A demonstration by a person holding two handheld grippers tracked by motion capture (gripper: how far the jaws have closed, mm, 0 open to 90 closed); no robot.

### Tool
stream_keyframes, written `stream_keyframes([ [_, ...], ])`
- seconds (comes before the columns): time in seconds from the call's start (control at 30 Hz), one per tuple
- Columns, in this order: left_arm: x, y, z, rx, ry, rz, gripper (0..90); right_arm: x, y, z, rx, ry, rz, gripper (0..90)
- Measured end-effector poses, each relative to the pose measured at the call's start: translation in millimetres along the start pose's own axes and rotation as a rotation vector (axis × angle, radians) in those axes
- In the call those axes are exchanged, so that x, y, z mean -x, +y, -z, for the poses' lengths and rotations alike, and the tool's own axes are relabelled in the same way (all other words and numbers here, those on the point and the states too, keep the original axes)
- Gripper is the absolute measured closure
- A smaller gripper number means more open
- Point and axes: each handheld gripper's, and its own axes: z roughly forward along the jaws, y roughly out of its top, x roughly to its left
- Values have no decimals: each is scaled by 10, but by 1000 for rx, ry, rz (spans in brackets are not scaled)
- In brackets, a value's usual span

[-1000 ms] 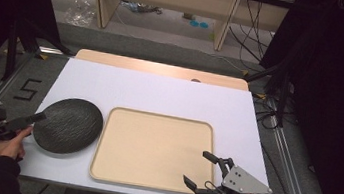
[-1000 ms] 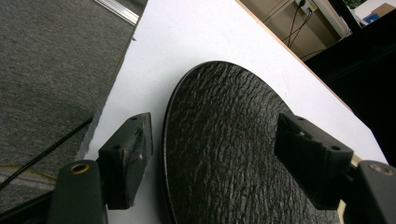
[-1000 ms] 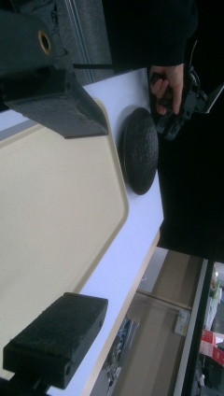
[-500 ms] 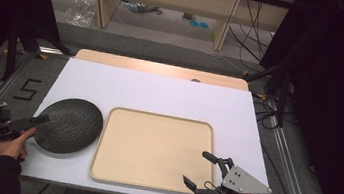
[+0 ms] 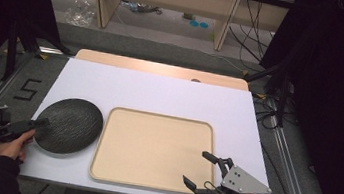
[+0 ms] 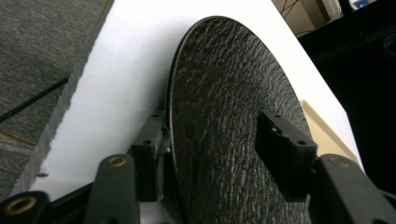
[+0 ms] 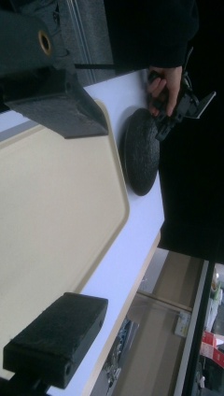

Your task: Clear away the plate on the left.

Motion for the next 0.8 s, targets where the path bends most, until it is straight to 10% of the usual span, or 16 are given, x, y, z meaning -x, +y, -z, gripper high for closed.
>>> stream_keyframes([
  [0.33, 13, 6, 5, -11, 100, -29, 703, 0, -3, 0, -3, 2, 2, 156],
  [0.8, -29, 35, 66, -8, 53, 9, 775, 1, -3, -10, 8, 4, -2, 156],
])
